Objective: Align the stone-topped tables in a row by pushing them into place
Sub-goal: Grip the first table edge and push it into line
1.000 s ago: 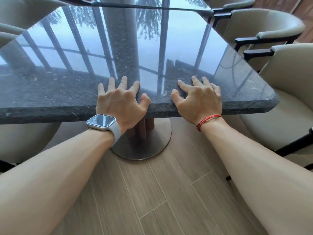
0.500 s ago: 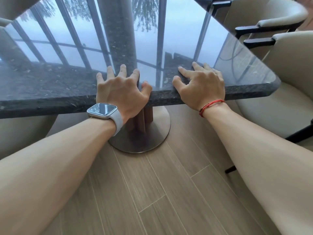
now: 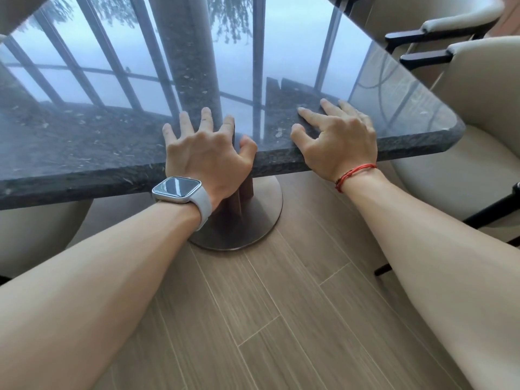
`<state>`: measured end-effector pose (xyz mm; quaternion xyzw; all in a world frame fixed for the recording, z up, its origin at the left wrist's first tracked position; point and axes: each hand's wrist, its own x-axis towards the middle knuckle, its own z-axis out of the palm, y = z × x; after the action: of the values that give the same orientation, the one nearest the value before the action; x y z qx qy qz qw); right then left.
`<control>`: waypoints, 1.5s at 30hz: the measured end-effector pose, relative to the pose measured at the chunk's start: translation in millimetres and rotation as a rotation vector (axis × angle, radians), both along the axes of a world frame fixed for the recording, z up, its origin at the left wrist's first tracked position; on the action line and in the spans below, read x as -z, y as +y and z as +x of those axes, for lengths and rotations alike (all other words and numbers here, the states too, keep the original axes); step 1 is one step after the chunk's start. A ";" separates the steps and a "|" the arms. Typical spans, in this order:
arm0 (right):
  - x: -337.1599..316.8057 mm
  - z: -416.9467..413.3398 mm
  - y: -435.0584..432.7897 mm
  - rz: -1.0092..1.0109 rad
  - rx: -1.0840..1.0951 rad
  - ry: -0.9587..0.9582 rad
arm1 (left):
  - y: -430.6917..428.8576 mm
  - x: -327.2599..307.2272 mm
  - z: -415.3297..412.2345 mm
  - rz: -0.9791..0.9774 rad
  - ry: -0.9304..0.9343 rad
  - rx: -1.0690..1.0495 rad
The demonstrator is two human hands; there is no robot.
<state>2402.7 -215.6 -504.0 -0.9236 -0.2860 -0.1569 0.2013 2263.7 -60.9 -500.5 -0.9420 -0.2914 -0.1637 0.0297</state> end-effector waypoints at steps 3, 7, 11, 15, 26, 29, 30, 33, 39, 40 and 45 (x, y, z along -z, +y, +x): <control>-1.3 -3.8 1.1 -0.017 0.034 0.033 | -0.2 -2.2 -0.7 -0.021 0.032 0.003; -6.4 -23.0 15.9 -0.063 0.144 0.143 | 1.2 -3.7 -2.6 -0.063 0.043 0.021; -21.6 -50.5 29.7 -0.126 0.183 0.279 | 0.9 -10.5 -5.8 -0.175 0.102 0.048; -44.1 -81.5 31.1 -0.082 0.162 0.390 | 9.4 -22.9 -13.0 -0.365 0.123 0.117; -122.7 -143.2 37.9 0.057 0.021 0.489 | 33.6 -85.2 -109.5 -0.779 -0.077 0.235; -132.8 -160.6 37.6 0.057 -0.013 0.505 | 40.9 -102.9 -143.7 -0.775 -0.083 0.188; -134.7 -165.5 38.2 0.056 -0.029 0.513 | 43.7 -108.1 -155.3 -0.759 -0.086 0.168; -136.4 -179.4 48.7 0.084 -0.096 0.540 | 54.4 -122.8 -189.9 -0.705 -0.117 0.093; -126.3 -221.4 85.9 0.054 -0.197 0.569 | 94.2 -136.6 -248.6 -0.595 -0.073 -0.094; -124.1 -225.3 91.5 0.041 -0.199 0.564 | 101.5 -135.3 -255.2 -0.575 -0.057 -0.112; -111.0 -240.9 121.7 -0.008 -0.174 0.538 | 142.7 -116.7 -277.0 -0.522 -0.035 -0.161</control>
<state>2161.8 -93.9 -393.1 -0.9048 -0.3013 0.1128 0.2791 1986.8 81.8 -383.8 -0.8886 -0.3982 -0.0962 -0.2063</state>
